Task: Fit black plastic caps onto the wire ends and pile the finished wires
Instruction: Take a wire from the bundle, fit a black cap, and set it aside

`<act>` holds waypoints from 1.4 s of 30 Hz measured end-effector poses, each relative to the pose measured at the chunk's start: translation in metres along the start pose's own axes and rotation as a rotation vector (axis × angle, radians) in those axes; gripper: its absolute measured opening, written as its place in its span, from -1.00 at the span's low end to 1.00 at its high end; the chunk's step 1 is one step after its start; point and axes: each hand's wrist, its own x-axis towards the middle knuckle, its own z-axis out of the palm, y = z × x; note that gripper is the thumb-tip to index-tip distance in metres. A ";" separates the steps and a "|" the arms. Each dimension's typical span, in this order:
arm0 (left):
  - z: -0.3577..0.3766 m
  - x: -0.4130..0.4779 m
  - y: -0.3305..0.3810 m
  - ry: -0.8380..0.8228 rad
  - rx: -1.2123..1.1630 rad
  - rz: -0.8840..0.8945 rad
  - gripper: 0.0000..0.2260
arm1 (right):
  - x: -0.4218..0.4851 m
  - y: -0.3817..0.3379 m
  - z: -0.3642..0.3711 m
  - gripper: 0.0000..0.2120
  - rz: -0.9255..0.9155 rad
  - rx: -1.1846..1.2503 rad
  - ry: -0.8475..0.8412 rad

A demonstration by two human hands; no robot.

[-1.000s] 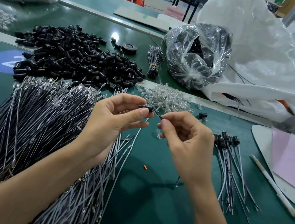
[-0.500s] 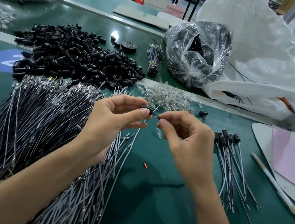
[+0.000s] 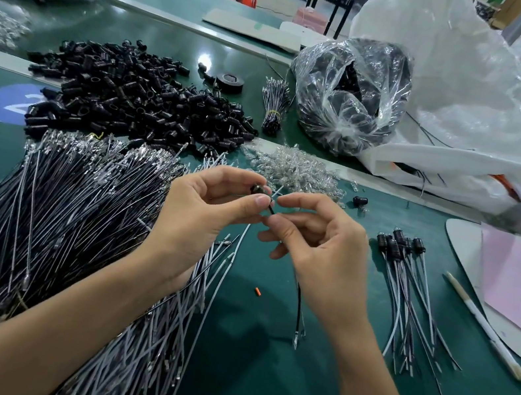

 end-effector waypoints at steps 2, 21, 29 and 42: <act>0.001 -0.001 0.000 0.002 -0.004 0.007 -0.71 | 0.000 0.000 0.001 -0.85 0.009 -0.003 -0.007; 0.001 -0.001 0.001 -0.027 0.122 0.059 -0.69 | 0.002 0.006 -0.002 -0.93 0.111 0.088 -0.094; 0.000 0.000 0.001 0.002 0.094 0.076 -0.71 | 0.001 0.001 -0.003 -0.93 0.184 0.199 -0.151; 0.003 -0.001 0.001 0.062 0.087 0.127 -0.73 | 0.002 0.003 0.000 -0.87 0.253 0.286 -0.086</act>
